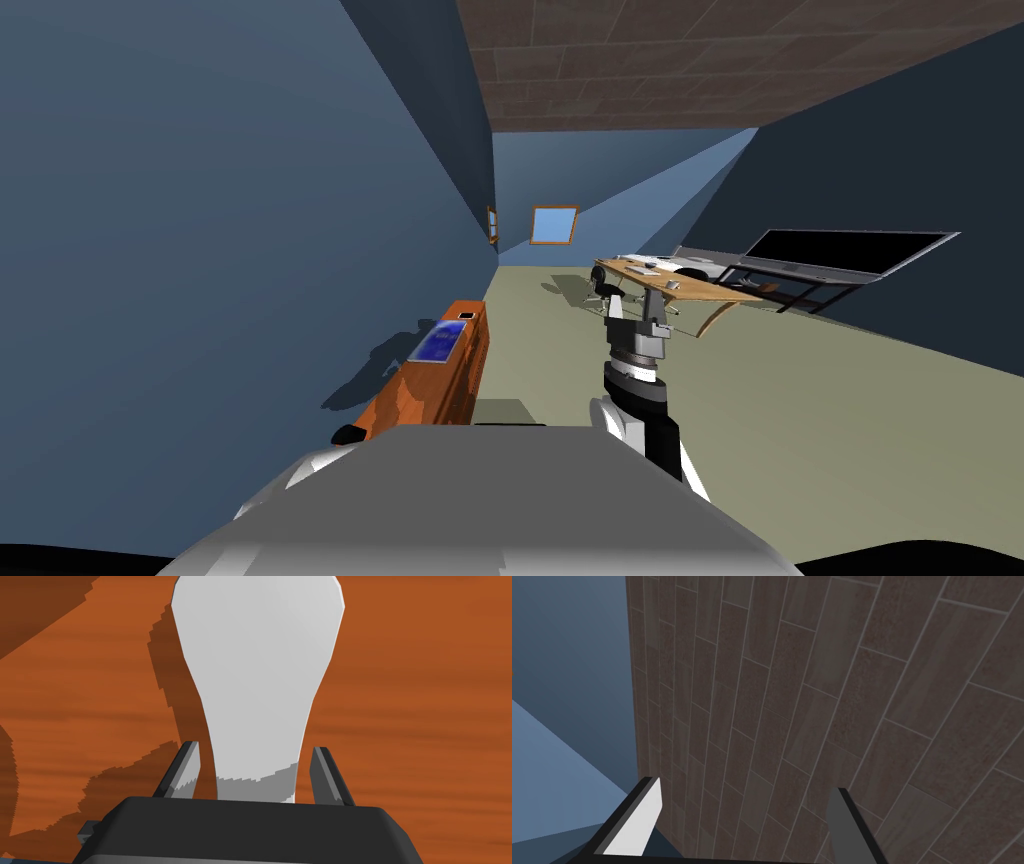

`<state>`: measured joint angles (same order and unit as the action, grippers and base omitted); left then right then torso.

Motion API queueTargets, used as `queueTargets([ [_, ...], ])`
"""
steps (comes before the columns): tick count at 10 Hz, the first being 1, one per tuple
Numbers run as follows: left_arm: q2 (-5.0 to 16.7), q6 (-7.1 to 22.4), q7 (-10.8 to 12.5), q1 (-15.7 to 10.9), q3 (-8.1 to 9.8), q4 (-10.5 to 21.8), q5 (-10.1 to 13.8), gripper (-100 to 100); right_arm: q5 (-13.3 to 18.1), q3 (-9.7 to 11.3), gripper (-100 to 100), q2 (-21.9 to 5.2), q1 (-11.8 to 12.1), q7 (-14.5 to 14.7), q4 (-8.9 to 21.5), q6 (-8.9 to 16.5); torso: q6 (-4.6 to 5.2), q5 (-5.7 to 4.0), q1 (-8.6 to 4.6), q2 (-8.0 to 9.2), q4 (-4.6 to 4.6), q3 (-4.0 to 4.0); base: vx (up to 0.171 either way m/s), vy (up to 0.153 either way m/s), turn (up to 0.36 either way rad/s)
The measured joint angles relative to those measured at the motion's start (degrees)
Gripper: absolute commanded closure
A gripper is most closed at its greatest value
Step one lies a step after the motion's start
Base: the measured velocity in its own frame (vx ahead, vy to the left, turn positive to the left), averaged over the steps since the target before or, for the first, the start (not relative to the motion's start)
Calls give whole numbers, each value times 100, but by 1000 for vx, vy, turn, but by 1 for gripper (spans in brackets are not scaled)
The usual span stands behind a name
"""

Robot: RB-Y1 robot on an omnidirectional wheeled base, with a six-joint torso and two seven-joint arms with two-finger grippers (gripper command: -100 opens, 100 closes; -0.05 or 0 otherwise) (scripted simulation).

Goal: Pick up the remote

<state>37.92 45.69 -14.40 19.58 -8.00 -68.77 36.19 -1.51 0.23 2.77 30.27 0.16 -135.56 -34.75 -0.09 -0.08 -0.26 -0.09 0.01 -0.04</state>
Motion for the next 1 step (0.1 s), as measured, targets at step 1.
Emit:
queueTargets([
  [1, 6, 14, 0, 2, 2, -11, 5, 0, 0, 0, 0, 0, 0, 0, 0, 0, 0, 3, 9, -1, -1, -1, 0, 0, 0],
])
